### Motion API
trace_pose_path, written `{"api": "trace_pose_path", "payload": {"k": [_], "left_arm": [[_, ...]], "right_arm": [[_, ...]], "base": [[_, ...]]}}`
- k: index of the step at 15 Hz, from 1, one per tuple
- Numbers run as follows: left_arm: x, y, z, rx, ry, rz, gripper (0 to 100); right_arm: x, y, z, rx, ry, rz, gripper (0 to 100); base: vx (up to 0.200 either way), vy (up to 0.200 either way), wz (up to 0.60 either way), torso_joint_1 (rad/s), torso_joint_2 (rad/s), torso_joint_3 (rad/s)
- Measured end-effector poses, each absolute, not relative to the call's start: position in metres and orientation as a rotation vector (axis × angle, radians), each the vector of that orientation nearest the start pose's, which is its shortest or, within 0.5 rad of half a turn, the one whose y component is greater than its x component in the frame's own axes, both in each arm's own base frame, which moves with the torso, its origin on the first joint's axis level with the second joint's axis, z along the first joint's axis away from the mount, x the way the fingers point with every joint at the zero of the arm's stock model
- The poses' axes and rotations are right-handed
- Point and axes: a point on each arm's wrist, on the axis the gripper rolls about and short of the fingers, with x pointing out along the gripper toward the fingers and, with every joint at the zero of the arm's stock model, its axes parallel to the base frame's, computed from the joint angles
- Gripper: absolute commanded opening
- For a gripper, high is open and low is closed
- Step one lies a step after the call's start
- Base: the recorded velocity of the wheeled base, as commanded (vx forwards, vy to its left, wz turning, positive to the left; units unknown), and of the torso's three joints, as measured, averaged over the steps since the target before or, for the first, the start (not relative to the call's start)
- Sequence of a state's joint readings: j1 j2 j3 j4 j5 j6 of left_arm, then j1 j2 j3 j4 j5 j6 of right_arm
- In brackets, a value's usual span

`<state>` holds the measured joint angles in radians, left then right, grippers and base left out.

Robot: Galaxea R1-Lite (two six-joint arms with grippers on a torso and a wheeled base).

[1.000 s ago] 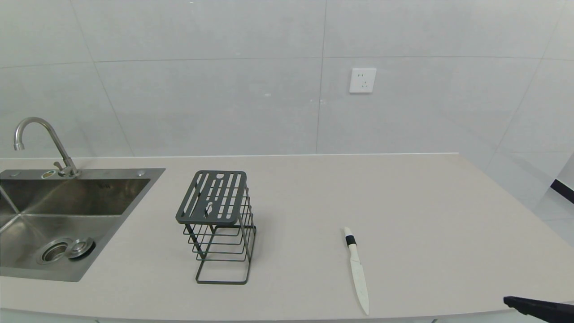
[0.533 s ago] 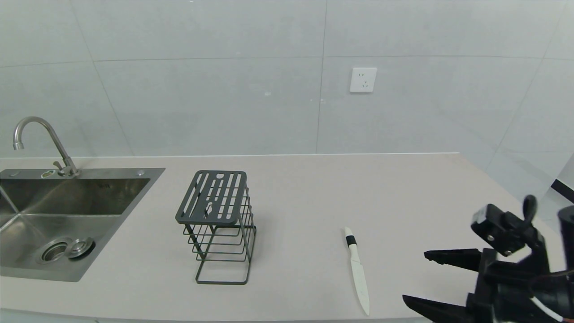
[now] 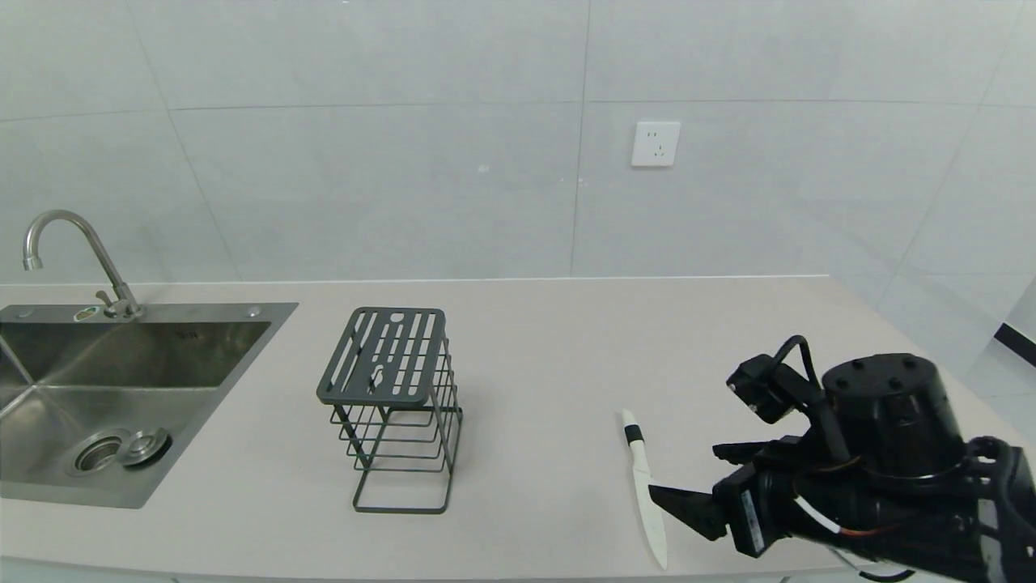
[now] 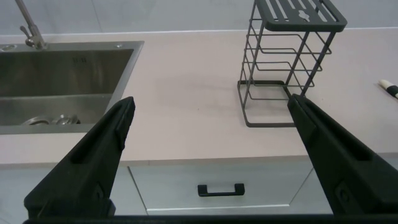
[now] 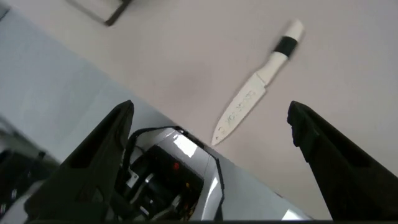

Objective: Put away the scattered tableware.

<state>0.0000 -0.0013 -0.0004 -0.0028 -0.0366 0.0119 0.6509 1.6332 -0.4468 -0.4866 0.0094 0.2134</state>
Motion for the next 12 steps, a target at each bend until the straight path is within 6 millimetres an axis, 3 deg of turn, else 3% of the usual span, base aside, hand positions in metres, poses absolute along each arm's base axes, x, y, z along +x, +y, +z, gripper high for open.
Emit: {"api": "trace_pose_path", "payload": {"k": [6, 12], "left_arm": [[-0.023, -0.001, 0.076, 0.014, -0.004, -0.037, 100], [-0.023, -0.001, 0.076, 0.014, -0.004, -0.037, 100]], "right_arm": [[0.216, 0.176, 0.073, 0.0, 0.784, 0.358, 100], [0.234, 0.18, 0.026, -0.074, 0.884, 0.245, 100]], "base": [[0.0, 0.0, 0.0, 0.0, 0.0, 0.0], [0.0, 0.0, 0.0, 0.0, 0.0, 0.0]]}}
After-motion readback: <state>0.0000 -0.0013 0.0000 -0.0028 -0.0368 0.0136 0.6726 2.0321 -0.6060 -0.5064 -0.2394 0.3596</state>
